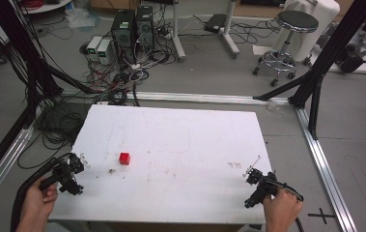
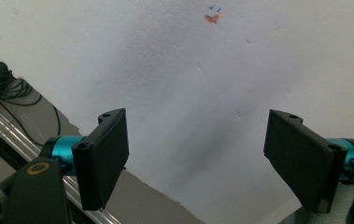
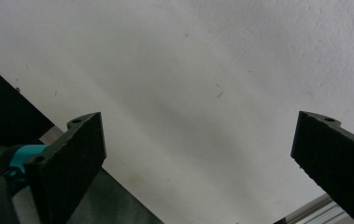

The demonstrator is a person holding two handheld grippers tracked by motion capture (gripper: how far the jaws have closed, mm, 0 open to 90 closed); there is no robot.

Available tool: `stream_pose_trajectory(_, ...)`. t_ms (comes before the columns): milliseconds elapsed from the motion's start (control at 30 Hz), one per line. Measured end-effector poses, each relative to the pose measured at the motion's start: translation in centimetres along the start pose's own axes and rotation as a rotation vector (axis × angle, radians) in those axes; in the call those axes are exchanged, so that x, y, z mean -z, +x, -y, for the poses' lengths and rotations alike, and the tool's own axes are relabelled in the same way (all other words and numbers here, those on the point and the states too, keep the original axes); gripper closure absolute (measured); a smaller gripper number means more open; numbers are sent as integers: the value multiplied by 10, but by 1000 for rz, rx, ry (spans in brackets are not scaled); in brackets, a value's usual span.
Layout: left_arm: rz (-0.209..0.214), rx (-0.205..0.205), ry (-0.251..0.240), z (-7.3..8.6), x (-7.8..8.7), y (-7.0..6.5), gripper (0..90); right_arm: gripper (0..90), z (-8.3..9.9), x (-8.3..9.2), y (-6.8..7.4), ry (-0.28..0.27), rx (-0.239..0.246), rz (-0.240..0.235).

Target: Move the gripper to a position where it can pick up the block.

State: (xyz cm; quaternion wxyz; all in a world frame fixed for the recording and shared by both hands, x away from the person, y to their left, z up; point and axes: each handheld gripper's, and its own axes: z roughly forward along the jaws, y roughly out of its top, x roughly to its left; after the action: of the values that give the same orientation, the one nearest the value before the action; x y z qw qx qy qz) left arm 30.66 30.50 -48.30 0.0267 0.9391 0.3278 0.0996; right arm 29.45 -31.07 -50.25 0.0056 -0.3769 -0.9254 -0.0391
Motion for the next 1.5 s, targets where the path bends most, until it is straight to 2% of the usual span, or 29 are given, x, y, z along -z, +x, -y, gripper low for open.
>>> stream_pose_trajectory(167,5,-5,-2,0,1,1,224,23,0,-1,-1,10,-19,-3)
stream_pose_trajectory(433,6,-4,-14,0,1,0,224,23,0,-1,-1,19,-11,-17)
stream_pose_trajectory(733,3,-52,1,-2,1,-2,224,23,0,0,0,22,-8,-22)
stream_pose_trajectory(800,1,-72,2,-3,3,-2,224,23,0,-1,0,21,-7,-25)
stream_pose_trajectory(933,13,-141,9,-8,4,-2,224,23,2,-1,0,24,-5,-28)
stream_pose_trajectory(967,13,-141,9,-8,4,-2,224,23,2,-1,0,24,-5,-28)
stream_pose_trajectory(1033,16,-162,11,-10,4,-1,224,23,4,-1,-1,18,-11,-26)
stream_pose_trajectory(1067,24,-187,12,-13,4,1,224,23,4,-1,-1,19,-11,-27)
stream_pose_trajectory(1100,24,-187,12,-13,4,1,224,23,4,-1,-1,20,-7,-27)
stream_pose_trajectory(1267,32,-258,20,-23,5,9,224,23,4,-1,-1,14,-3,-26)
stream_pose_trajectory(1333,35,-265,16,-25,5,10,224,23,4,0,0,15,-4,-25)
stream_pose_trajectory(1400,40,-292,20,-29,7,15,225,23,4,0,1,17,-2,-25)
stream_pose_trajectory(1433,50,-314,4,-33,7,17,224,23,4,0,1,16,-6,-24)
stream_pose_trajectory(1467,50,-314,4,-33,7,17,224,23,4,0,1,15,-5,-27)
stream_pose_trajectory(1500,56,-331,7,-35,8,20,224,23,4,0,1,15,-5,-27)
